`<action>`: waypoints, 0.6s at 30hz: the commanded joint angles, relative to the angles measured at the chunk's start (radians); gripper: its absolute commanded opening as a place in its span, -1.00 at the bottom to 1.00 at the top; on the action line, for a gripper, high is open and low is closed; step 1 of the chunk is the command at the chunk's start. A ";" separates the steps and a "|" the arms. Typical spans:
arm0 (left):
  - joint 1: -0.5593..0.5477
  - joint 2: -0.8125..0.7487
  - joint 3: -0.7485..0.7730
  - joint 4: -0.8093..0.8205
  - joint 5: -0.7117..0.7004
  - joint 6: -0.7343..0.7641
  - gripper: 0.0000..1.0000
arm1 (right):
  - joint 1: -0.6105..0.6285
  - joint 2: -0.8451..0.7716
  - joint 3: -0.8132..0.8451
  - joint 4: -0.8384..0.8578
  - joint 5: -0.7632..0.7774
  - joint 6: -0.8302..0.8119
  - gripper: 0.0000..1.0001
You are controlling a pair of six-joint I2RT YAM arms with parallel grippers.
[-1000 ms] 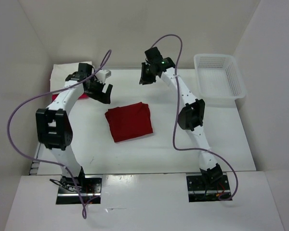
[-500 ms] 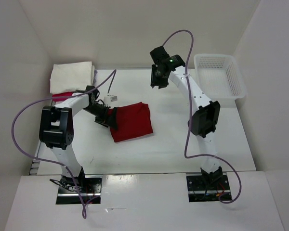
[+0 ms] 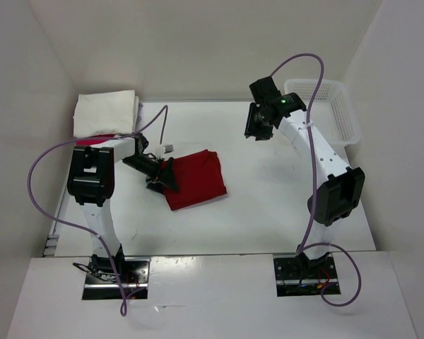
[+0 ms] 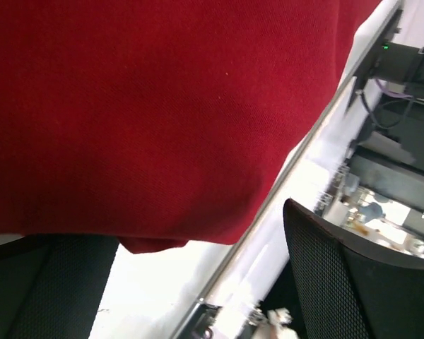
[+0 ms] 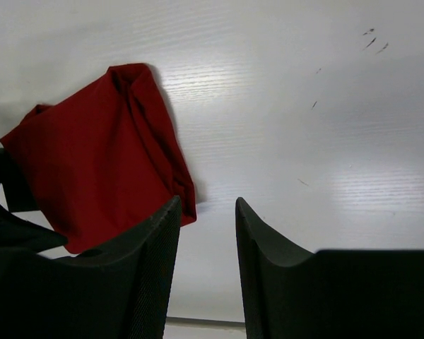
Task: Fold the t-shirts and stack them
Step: Put the neatly folded tshirt into the corner of the board with the left arm
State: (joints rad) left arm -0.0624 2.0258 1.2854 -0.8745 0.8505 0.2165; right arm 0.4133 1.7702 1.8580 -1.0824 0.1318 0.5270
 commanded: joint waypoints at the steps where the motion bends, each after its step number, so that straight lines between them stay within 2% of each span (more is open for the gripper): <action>1: -0.017 0.106 -0.005 0.077 -0.136 0.034 1.00 | -0.008 -0.029 0.032 0.038 -0.003 0.005 -0.15; 4: -0.040 0.145 0.019 0.120 -0.122 0.023 0.96 | -0.008 -0.020 0.052 0.038 -0.003 0.005 -0.15; 5: -0.040 0.155 0.034 0.155 -0.132 0.008 0.80 | -0.008 -0.020 0.052 0.029 -0.003 0.005 -0.15; 7: -0.040 0.198 0.071 0.175 -0.133 -0.025 0.01 | -0.008 -0.020 0.052 0.019 -0.003 0.005 -0.15; 8: -0.040 0.212 0.087 0.175 -0.133 -0.025 -0.72 | -0.017 -0.020 0.052 0.019 -0.003 0.005 -0.15; 9: -0.040 0.224 0.118 0.189 -0.133 -0.044 -0.93 | -0.018 -0.020 0.052 0.019 -0.003 0.005 -0.15; 11: -0.040 0.237 0.140 0.212 -0.133 -0.066 -1.00 | -0.030 -0.029 0.052 0.010 -0.003 -0.004 -0.15; 18: -0.040 0.159 0.224 0.212 -0.145 -0.043 -1.00 | -0.053 -0.038 0.014 0.010 -0.012 -0.004 -0.18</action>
State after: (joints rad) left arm -0.1070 2.2108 1.4792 -0.8150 0.8513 0.1055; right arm 0.3676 1.7706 1.8671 -1.0843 0.1158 0.5262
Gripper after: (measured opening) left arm 0.048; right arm 0.414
